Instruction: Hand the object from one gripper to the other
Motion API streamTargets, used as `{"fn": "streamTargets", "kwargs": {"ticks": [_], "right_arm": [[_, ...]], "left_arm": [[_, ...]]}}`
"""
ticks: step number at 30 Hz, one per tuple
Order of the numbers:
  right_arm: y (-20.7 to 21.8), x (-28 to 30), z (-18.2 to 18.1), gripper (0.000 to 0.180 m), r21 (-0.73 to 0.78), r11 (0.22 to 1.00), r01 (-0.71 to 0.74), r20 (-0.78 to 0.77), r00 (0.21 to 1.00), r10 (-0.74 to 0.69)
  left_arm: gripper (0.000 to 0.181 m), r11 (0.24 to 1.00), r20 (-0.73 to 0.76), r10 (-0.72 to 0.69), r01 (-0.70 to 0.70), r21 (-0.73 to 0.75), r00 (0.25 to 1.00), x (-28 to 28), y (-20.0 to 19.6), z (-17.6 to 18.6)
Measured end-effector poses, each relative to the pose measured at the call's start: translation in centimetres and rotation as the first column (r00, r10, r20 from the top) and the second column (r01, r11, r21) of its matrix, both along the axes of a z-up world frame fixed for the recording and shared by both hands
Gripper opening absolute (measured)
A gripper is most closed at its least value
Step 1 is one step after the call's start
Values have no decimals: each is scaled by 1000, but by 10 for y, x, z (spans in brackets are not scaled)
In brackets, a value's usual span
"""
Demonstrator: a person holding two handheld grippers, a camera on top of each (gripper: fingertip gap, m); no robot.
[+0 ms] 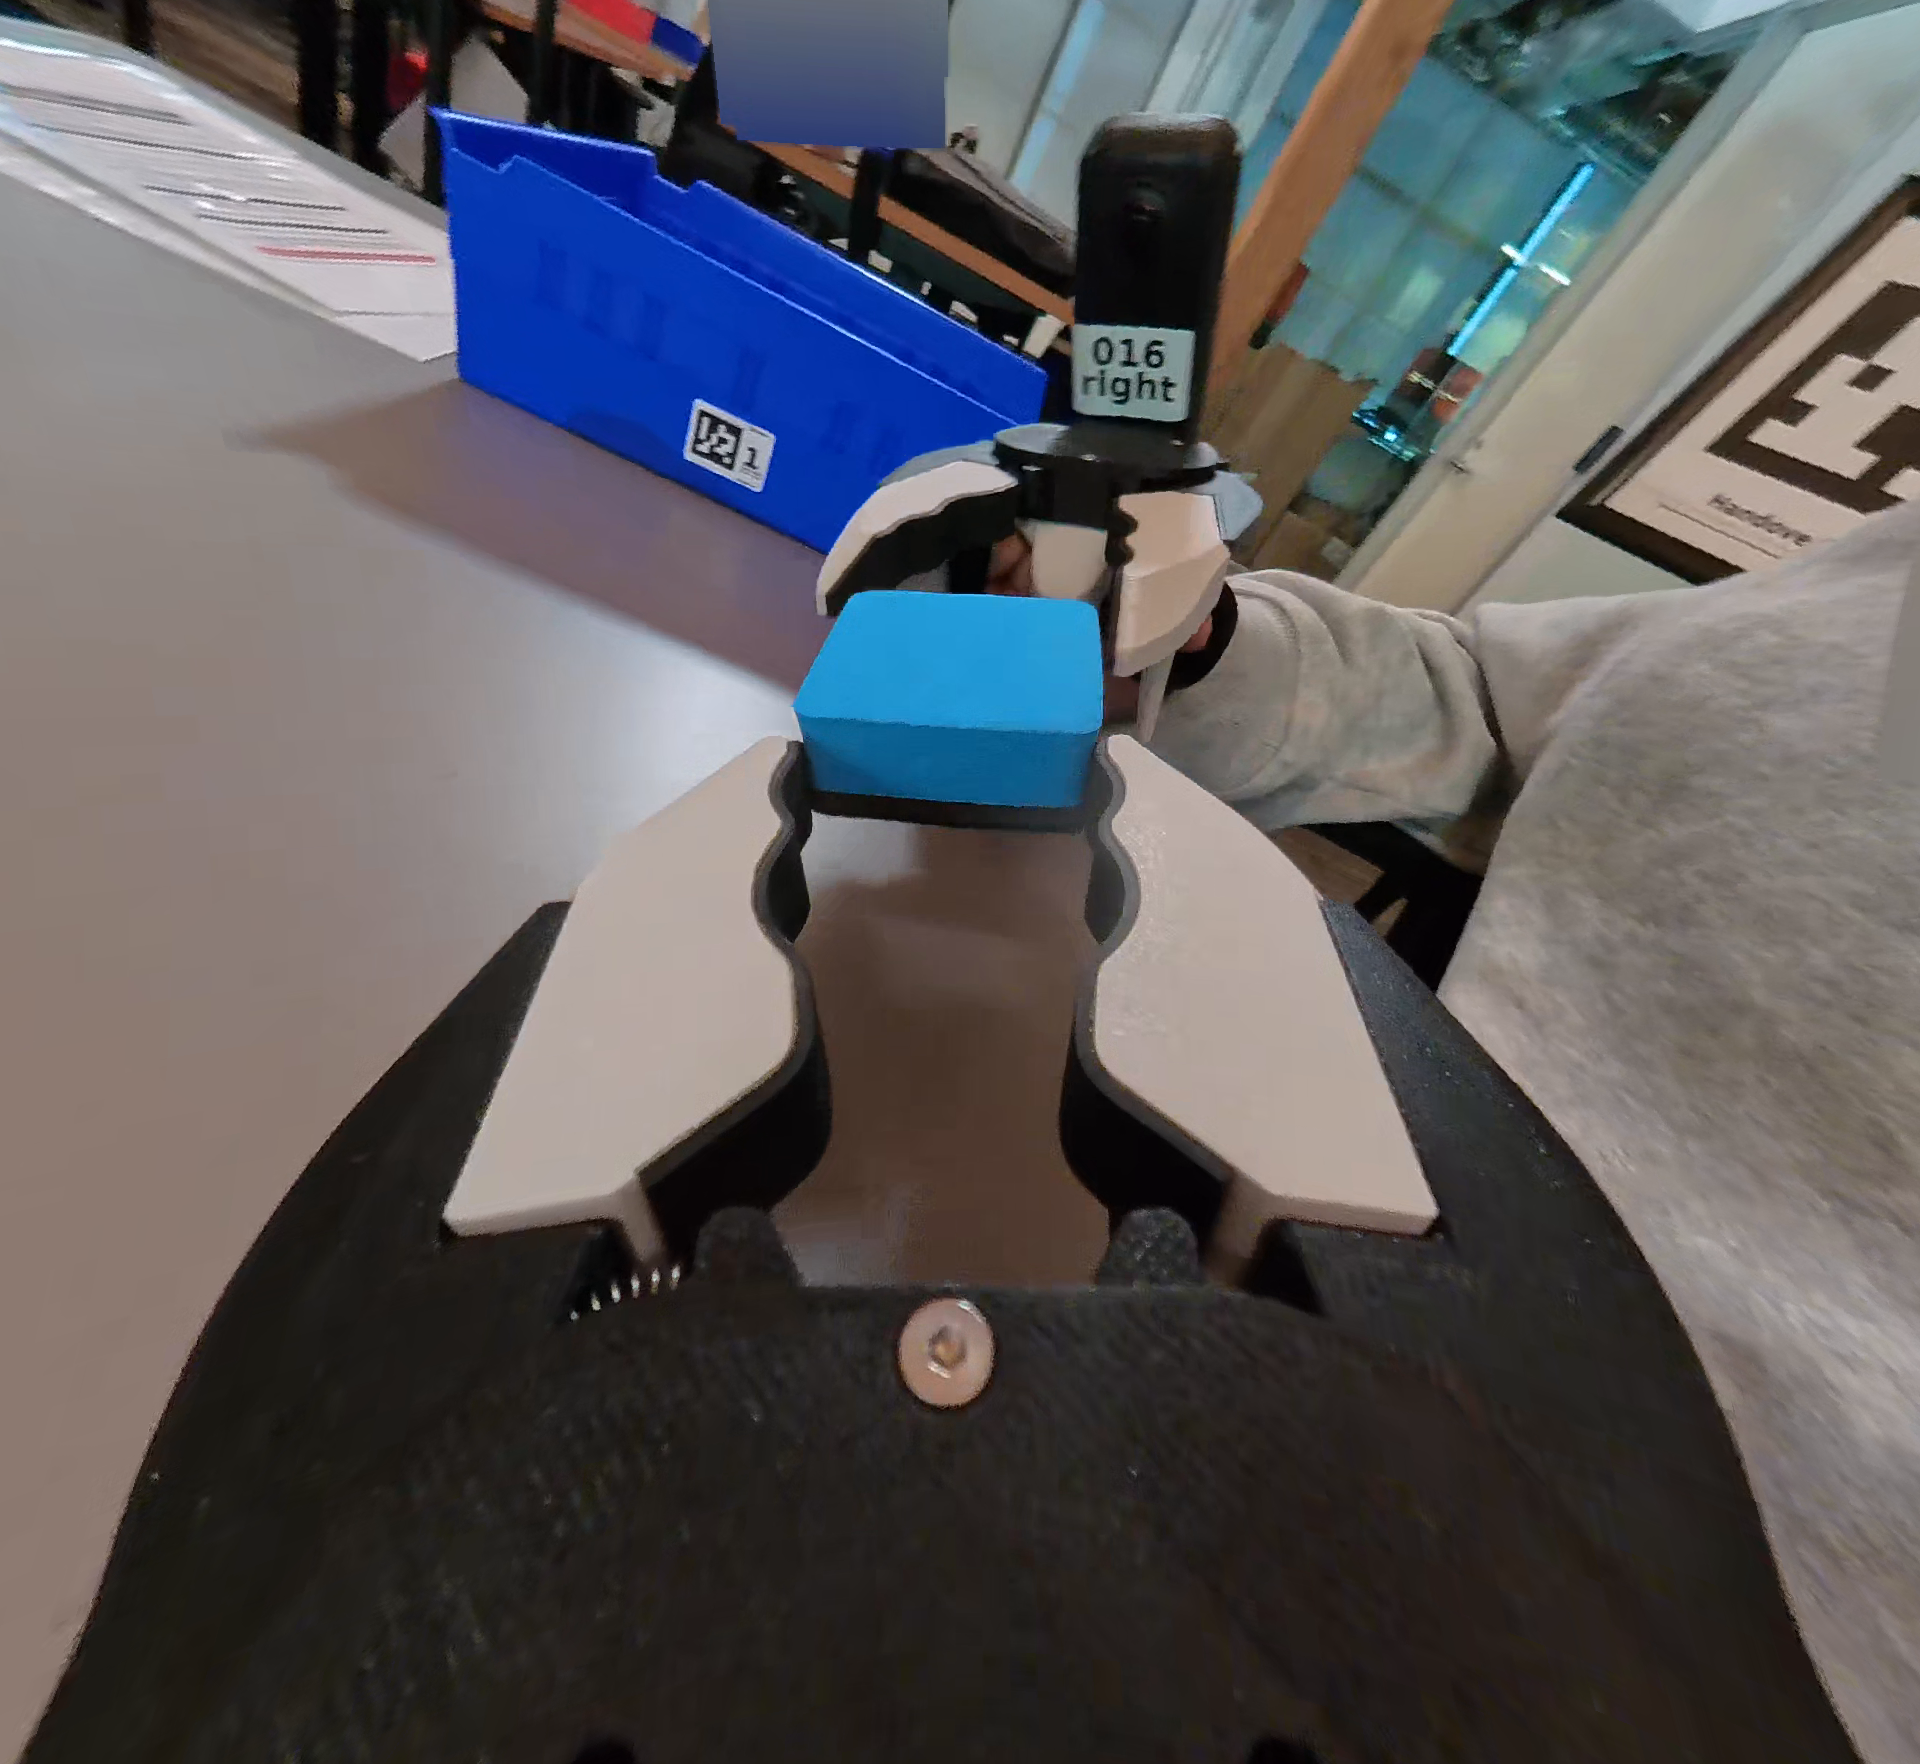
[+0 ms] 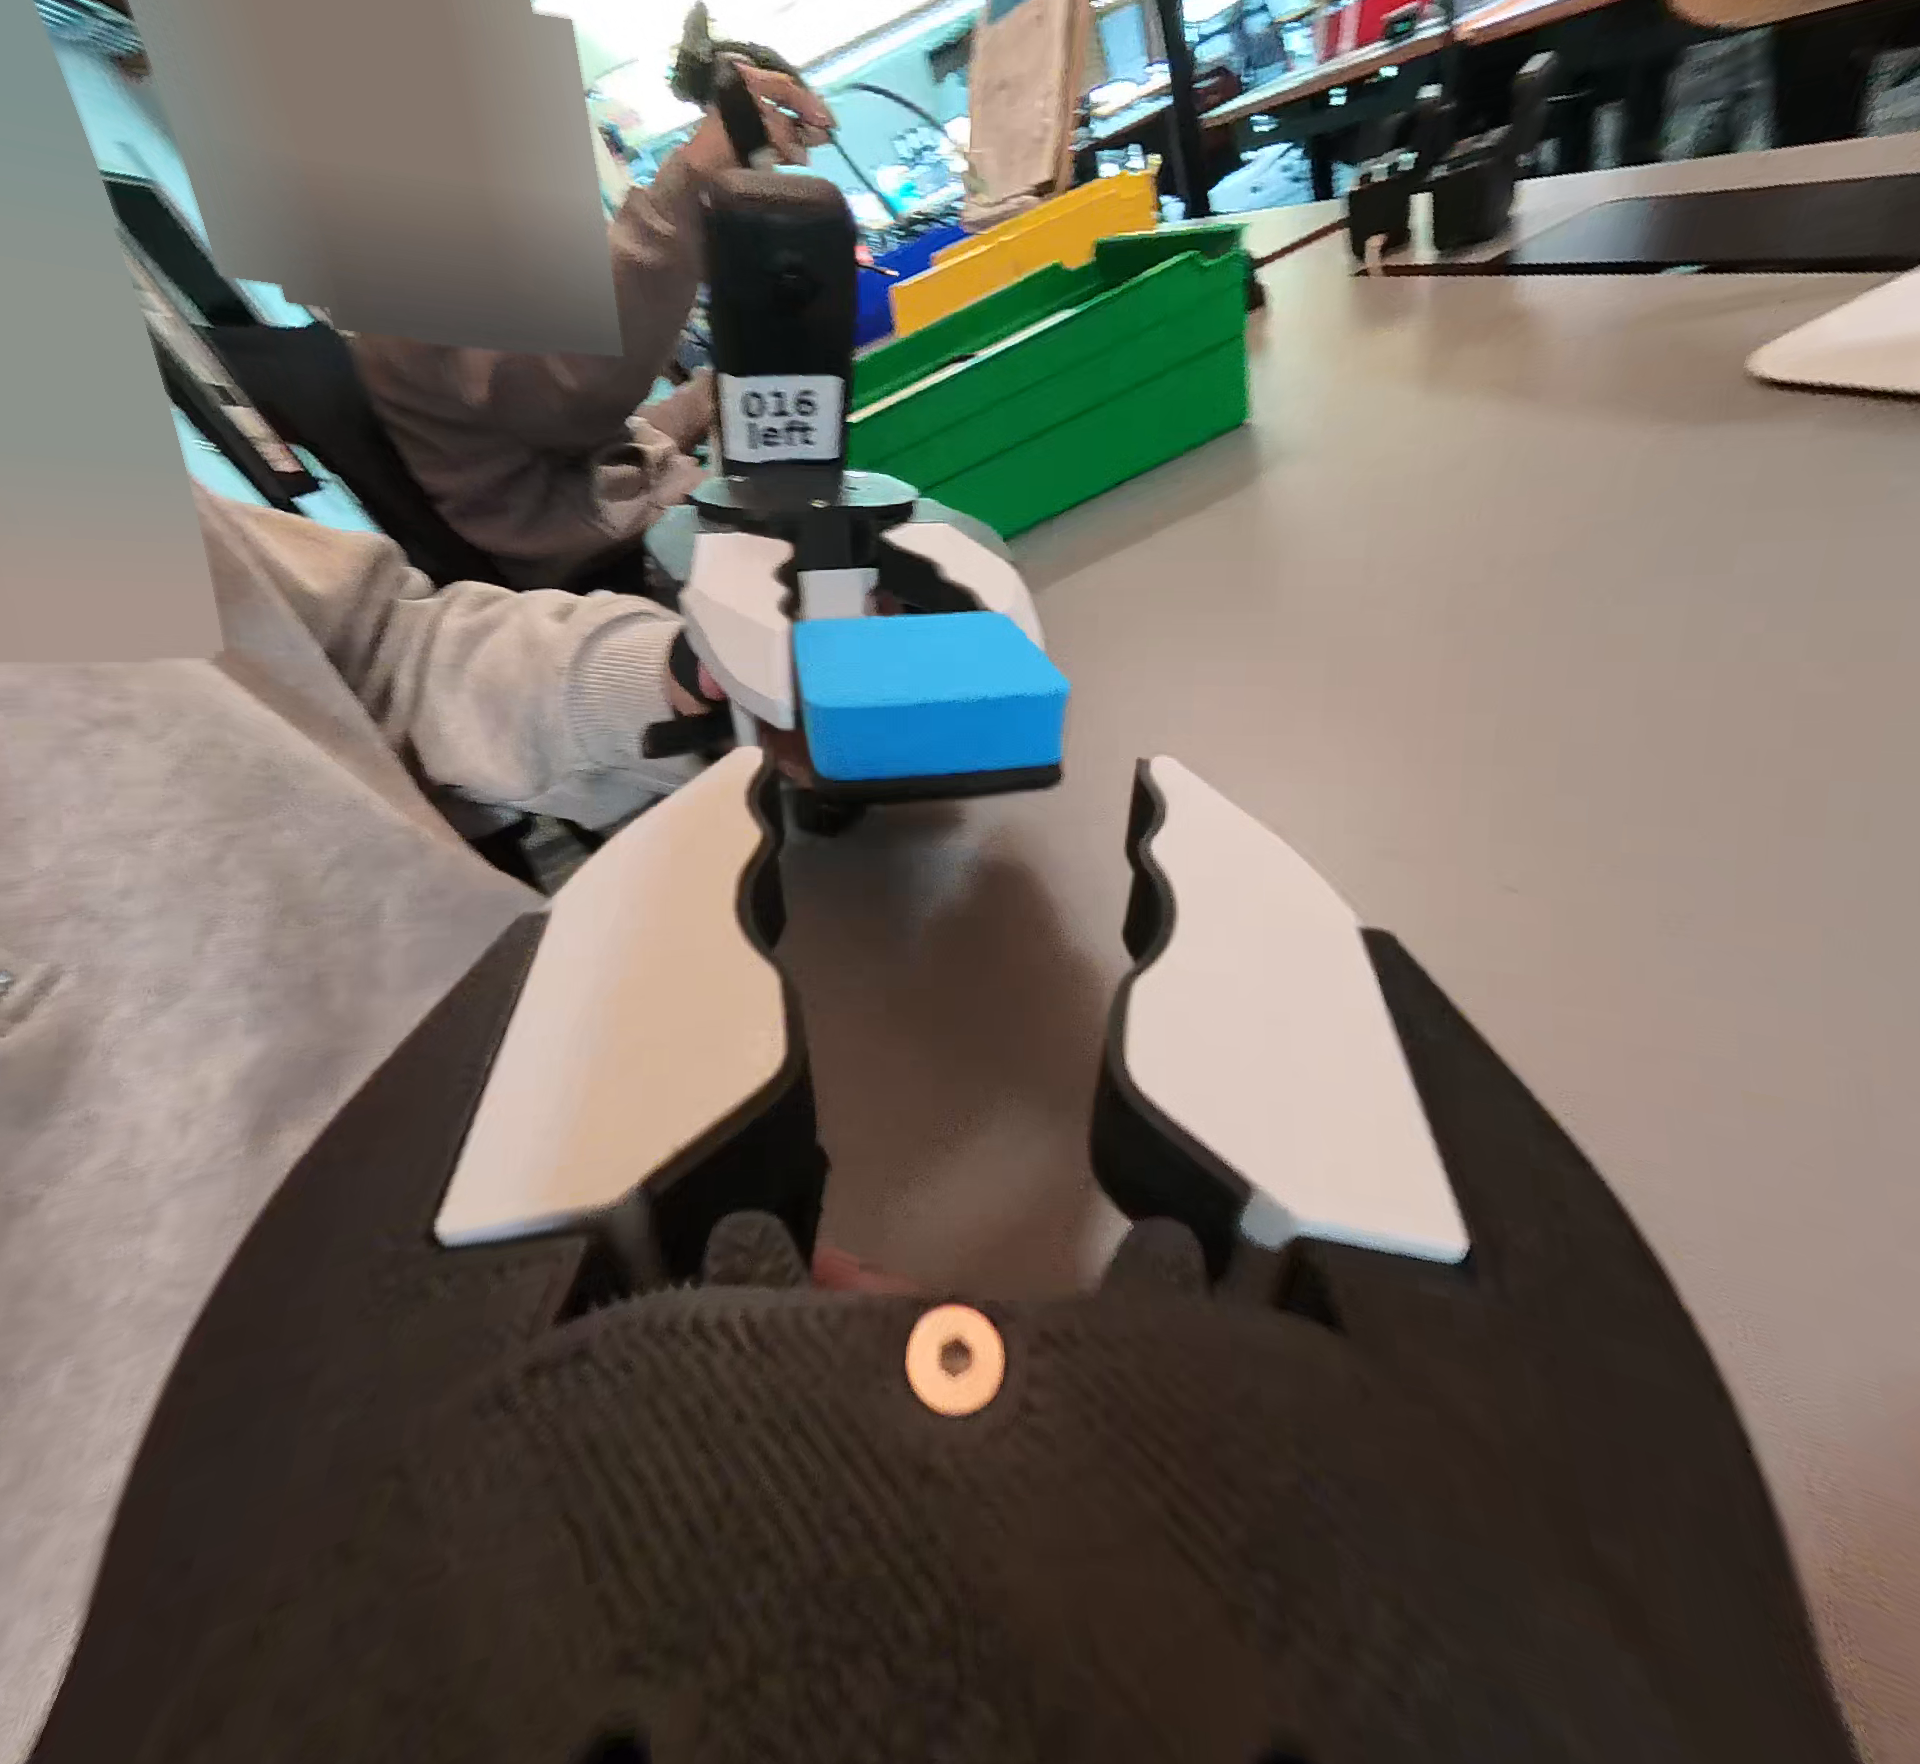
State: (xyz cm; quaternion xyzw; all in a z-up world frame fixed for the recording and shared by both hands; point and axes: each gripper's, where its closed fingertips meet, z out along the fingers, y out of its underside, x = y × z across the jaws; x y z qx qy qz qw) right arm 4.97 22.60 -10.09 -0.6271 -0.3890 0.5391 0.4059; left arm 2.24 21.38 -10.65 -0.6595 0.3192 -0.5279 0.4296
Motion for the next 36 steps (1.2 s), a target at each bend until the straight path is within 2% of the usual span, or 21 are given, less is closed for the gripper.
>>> {"fn": "streamTargets", "kwargs": {"ticks": [2,5,11,14,17,20,22,24,28,31,33,36], "right_arm": [[-10,-5,3,64,-25,998,-57,-28,998,56],[-21,-10,1,52,-1,995,-100,-7,995,100],[-22,-12,8,51,19,996,-84,0,996,84],[-15,-7,24,51,52,998,-20,-45,999,22],[9,17,58,51,153,974,166,-79,985,-155],[50,75,85,51,289,841,458,-33,882,-470],[76,129,90,51,369,702,609,28,748,-664],[95,178,83,51,397,606,690,108,620,-777],[120,251,63,52,348,496,796,181,462,-868],[130,284,35,53,330,463,822,273,387,-881],[134,297,11,77,307,471,827,365,354,-861],[137,311,2,79,313,444,840,386,314,-867]], "left_arm": [[51,999,-8,-29,29,12,1000,3,-5,0],[51,996,-10,-84,84,35,996,8,-15,1],[52,996,28,-81,80,35,996,9,-16,6],[79,1000,66,-18,16,27,998,5,-8,10],[79,1000,98,19,-19,0,995,-1,0,12],[76,999,108,32,-30,-24,994,-4,3,11],[74,999,102,37,-35,-26,994,-4,4,9],[72,999,93,38,-36,-24,995,-3,4,8],[69,999,73,28,-26,-24,997,1,2,3],[68,1000,55,25,-24,-19,998,4,1,1],[68,999,47,27,-26,-18,999,5,2,-1],[67,999,44,29,-28,-25,999,6,2,-2]]}}
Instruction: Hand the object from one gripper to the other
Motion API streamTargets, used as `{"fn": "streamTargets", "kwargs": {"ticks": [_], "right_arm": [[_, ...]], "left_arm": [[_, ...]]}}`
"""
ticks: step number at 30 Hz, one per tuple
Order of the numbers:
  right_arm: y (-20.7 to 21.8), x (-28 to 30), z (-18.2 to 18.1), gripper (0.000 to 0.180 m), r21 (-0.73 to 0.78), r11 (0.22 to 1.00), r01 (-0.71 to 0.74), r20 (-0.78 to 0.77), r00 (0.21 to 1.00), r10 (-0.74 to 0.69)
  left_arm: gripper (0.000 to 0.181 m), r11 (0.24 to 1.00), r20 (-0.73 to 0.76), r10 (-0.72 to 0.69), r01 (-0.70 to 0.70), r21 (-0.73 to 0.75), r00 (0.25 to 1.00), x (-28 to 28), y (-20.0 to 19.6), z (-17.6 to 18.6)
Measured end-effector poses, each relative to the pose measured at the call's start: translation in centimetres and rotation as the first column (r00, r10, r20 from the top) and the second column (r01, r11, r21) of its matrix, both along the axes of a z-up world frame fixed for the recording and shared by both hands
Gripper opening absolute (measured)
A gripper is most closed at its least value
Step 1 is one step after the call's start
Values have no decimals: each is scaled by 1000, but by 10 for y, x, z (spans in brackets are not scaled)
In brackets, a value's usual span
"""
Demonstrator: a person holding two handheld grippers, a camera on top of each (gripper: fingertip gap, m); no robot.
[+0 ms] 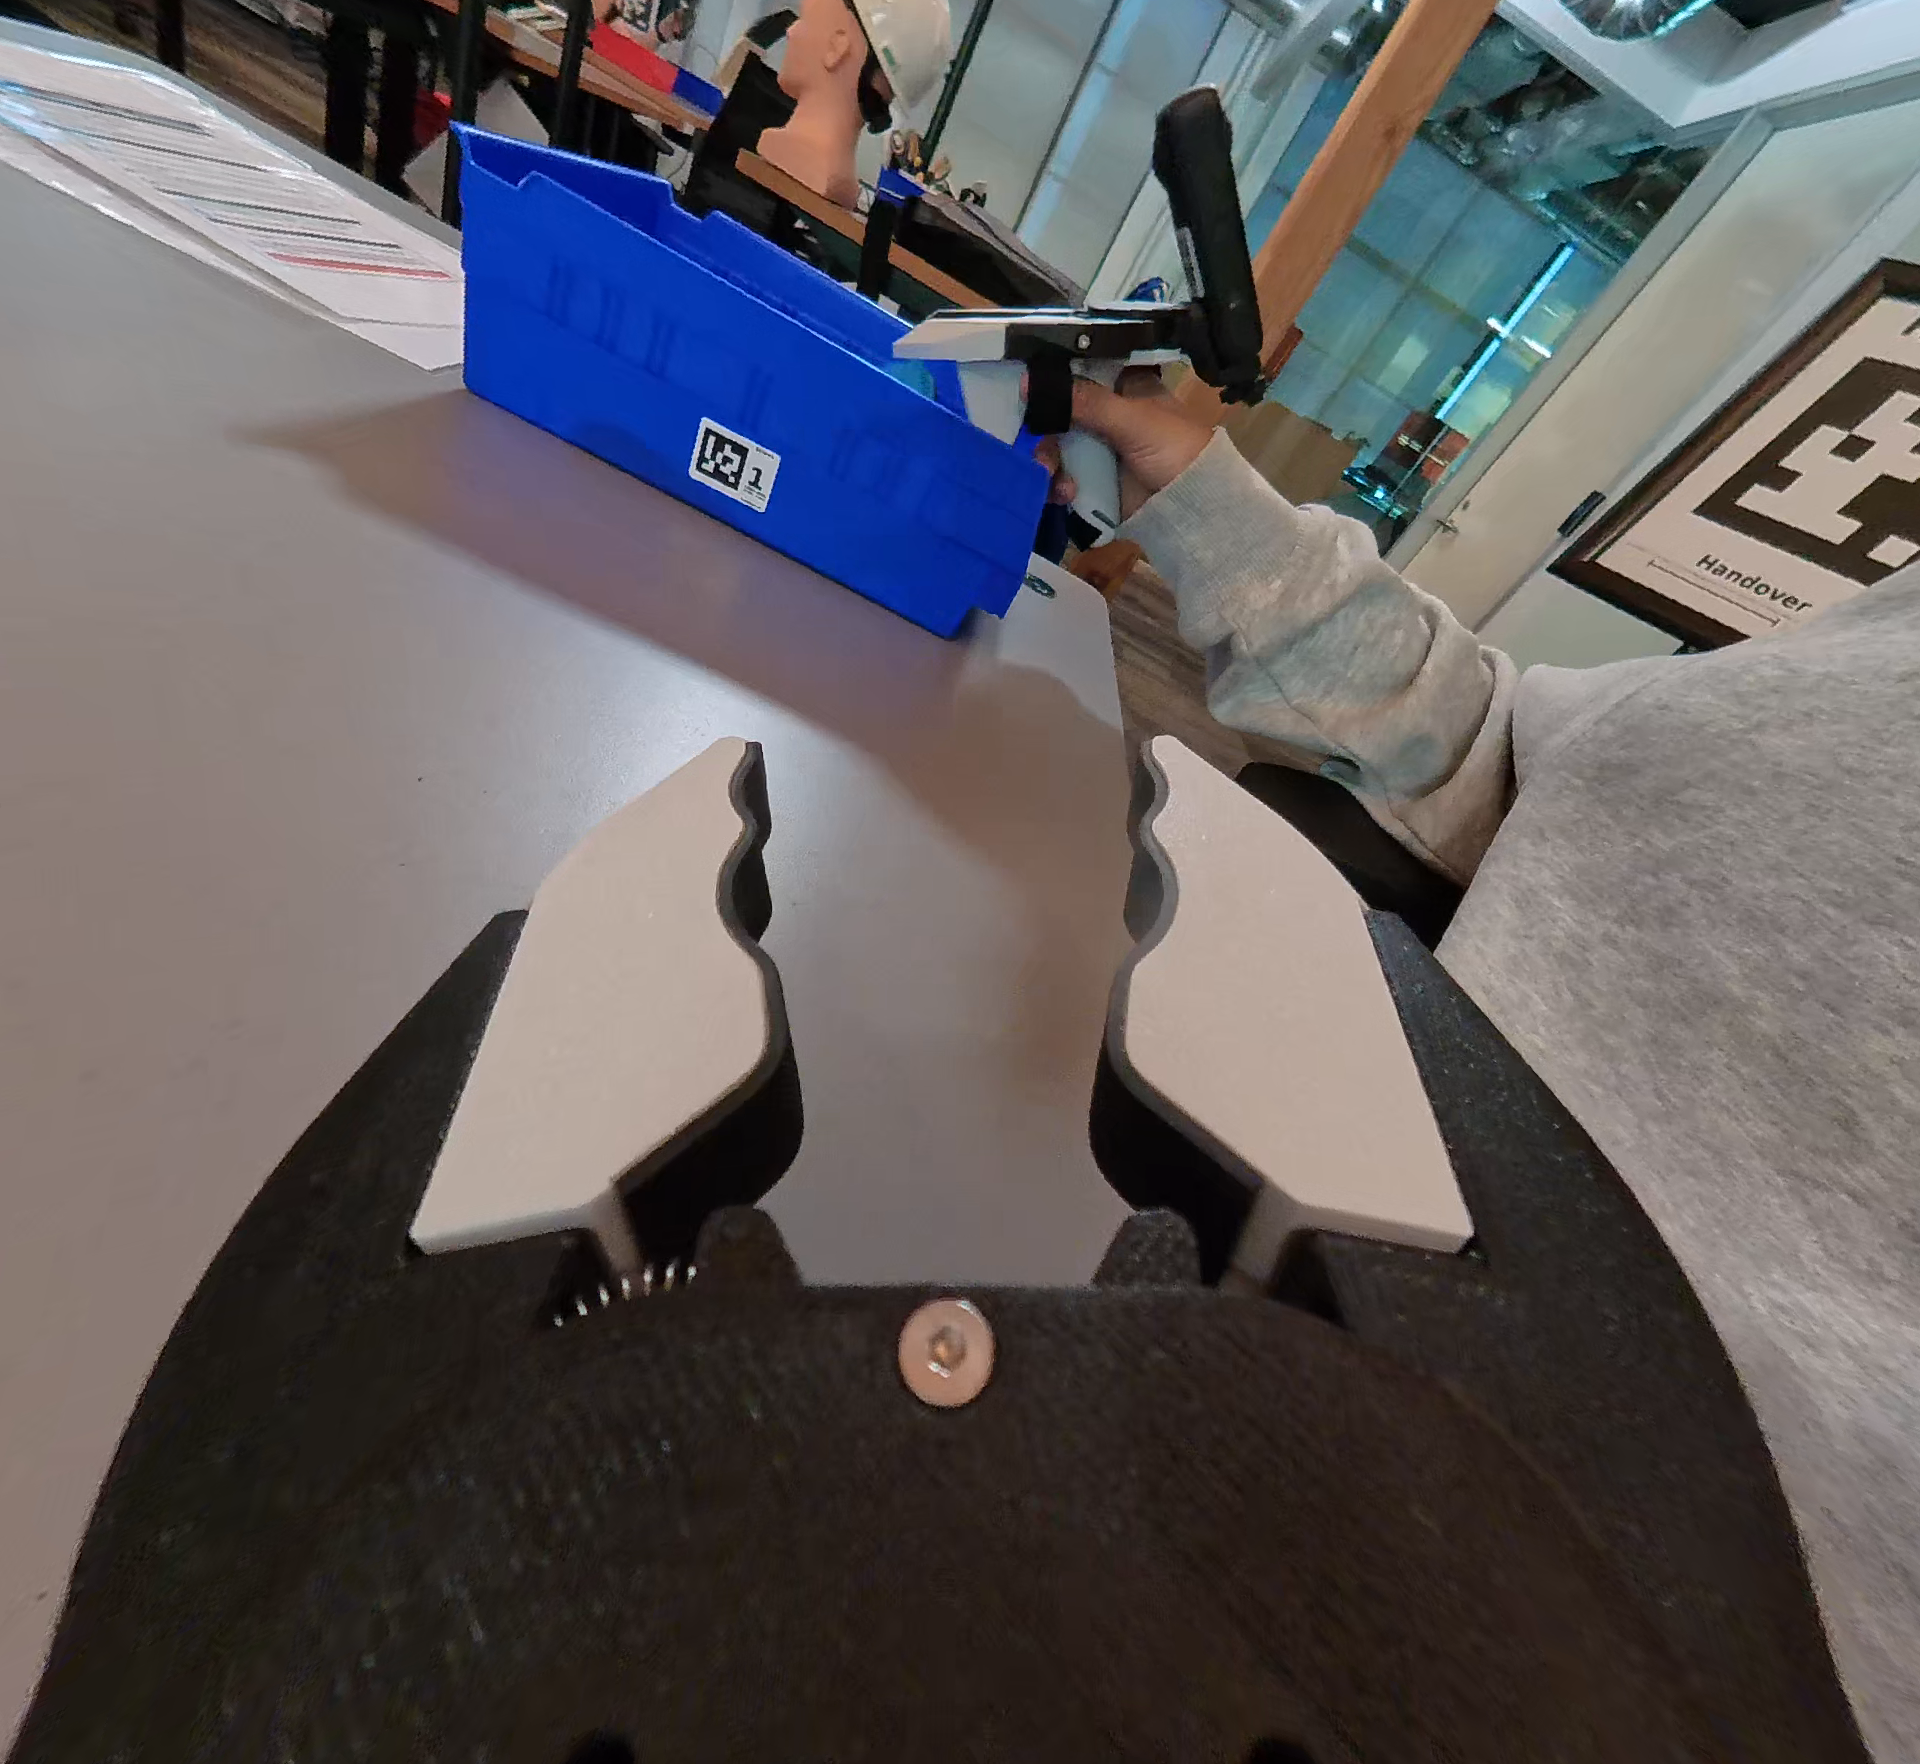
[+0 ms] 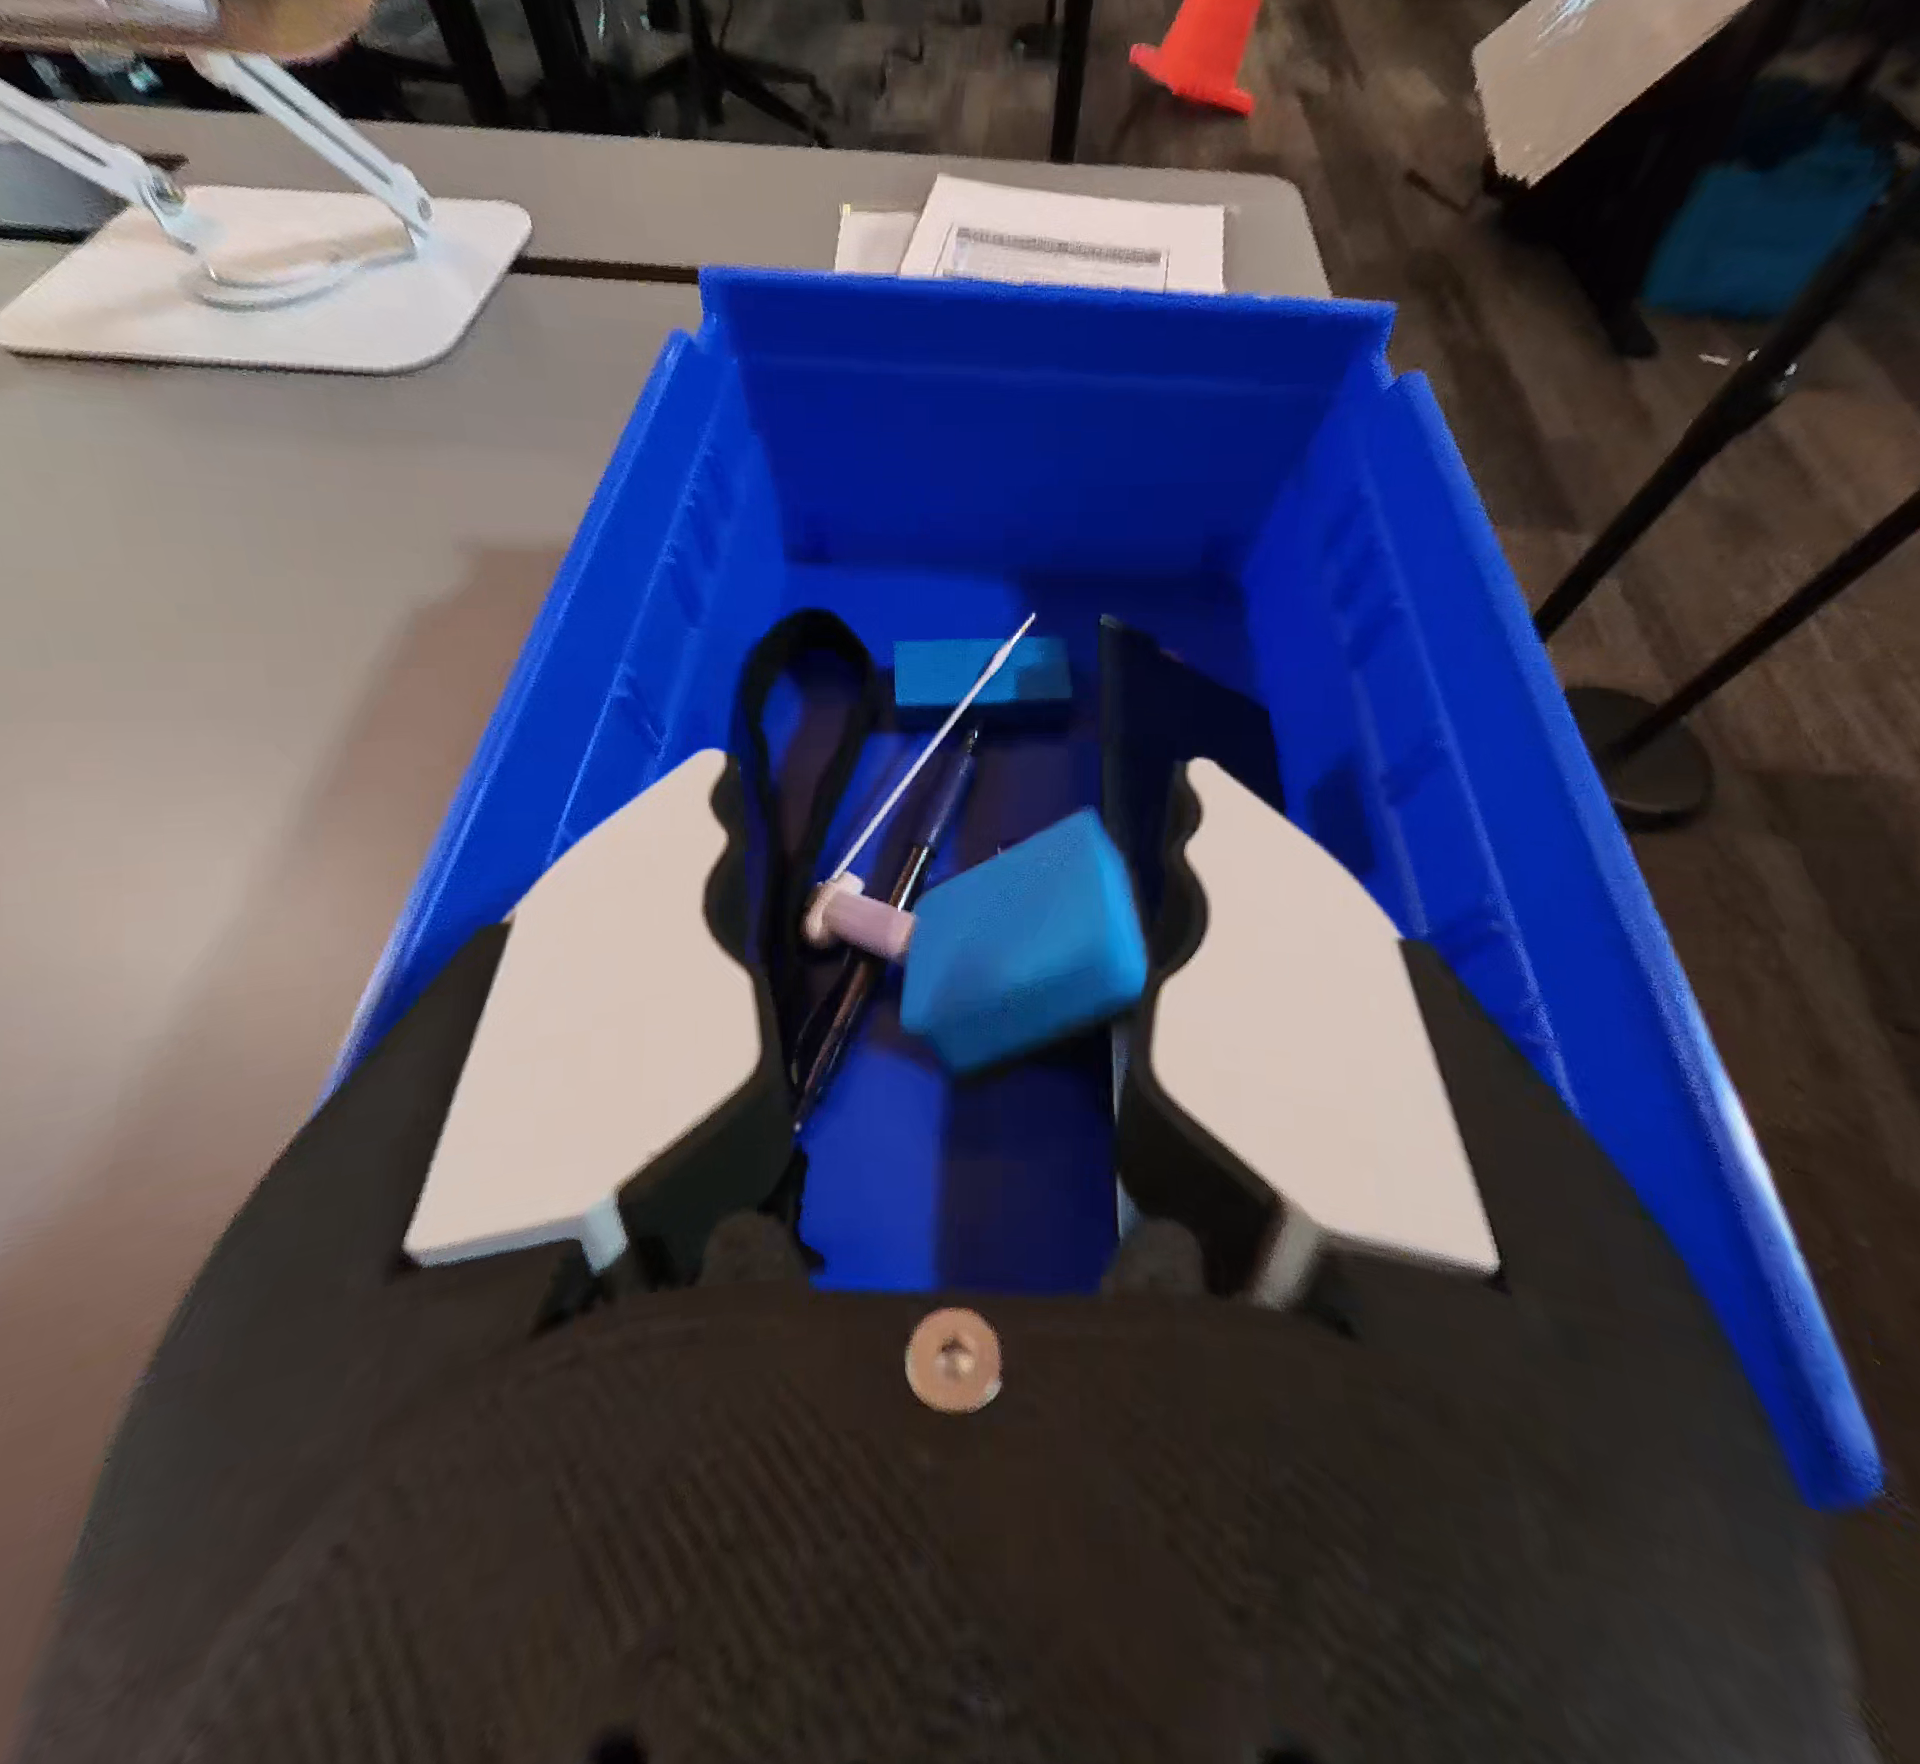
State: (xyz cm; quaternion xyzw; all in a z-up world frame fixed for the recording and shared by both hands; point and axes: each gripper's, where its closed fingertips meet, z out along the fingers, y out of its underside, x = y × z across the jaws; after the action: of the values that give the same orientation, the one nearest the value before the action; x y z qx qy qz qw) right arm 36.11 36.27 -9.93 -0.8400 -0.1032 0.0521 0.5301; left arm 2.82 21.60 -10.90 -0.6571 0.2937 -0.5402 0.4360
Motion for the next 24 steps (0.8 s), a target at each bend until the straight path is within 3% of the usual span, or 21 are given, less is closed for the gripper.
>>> {"fn": "streamTargets", "kwargs": {"ticks": [8,14,19,24], "right_arm": [[-17,-31,77,65,239,969,-68,-54,995,83],[-56,-144,117,58,367,872,-324,-152,904,400],[-98,-255,71,53,318,766,-559,-194,752,630],[-123,-306,0,45,157,713,-683,-143,699,701]], "left_arm": [[66,1000,-5,5,-5,-14,1000,0,2,-3],[64,1000,0,10,-10,-10,1000,-1,2,-2],[60,1000,-5,17,-17,3,1000,-2,2,-1],[45,999,-29,41,-40,15,999,-9,6,-4]]}}
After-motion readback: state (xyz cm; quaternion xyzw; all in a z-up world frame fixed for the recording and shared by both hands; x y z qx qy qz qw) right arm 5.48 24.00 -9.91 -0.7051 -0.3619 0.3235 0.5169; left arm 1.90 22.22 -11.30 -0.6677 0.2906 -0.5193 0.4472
